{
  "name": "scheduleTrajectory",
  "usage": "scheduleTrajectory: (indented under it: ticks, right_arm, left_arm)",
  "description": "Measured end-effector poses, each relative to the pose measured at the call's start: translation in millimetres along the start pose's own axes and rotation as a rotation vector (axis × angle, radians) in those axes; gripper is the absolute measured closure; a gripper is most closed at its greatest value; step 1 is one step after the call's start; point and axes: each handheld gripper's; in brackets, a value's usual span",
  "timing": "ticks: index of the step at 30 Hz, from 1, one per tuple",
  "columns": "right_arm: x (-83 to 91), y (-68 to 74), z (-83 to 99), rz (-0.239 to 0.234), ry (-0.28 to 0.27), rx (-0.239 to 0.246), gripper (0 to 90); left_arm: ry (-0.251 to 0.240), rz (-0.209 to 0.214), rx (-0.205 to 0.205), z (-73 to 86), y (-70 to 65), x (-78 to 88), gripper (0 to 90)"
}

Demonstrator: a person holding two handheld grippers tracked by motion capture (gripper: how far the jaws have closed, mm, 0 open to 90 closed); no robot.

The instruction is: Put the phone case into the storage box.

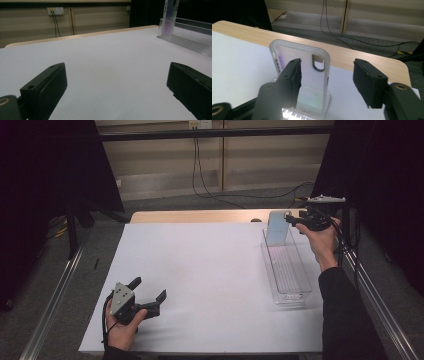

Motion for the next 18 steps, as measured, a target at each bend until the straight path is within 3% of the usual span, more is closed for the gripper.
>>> scheduleTrajectory:
  ticks: [10, 13, 18]
  right_arm:
    - [3.2, 3.1, -0.9, -0.010, 0.009, -0.030, 2.9]
    - [5.0, 4.3, 0.6, -0.010, 0.007, -0.033, 7.4]
    - [9.8, 5.5, 6.4, -0.034, -0.010, -0.031, 6.9]
  left_arm:
    - [-0.006, 0.000, 0.001, -0.7, -0.8, 1.7, 2.9]
    - [-0.008, 0.001, -0.001, -0.8, -1.2, 2.0, 2.9]
    - [-0.006, 0.004, -0.014, -1.5, -1.4, 2.5, 3.0]
Point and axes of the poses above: each handheld gripper's, and its own axes: x roughly backward along the jaws, z roughly out of its underside, y roughly to its left, and after that the axes turned 8 degrees about z, right-handed
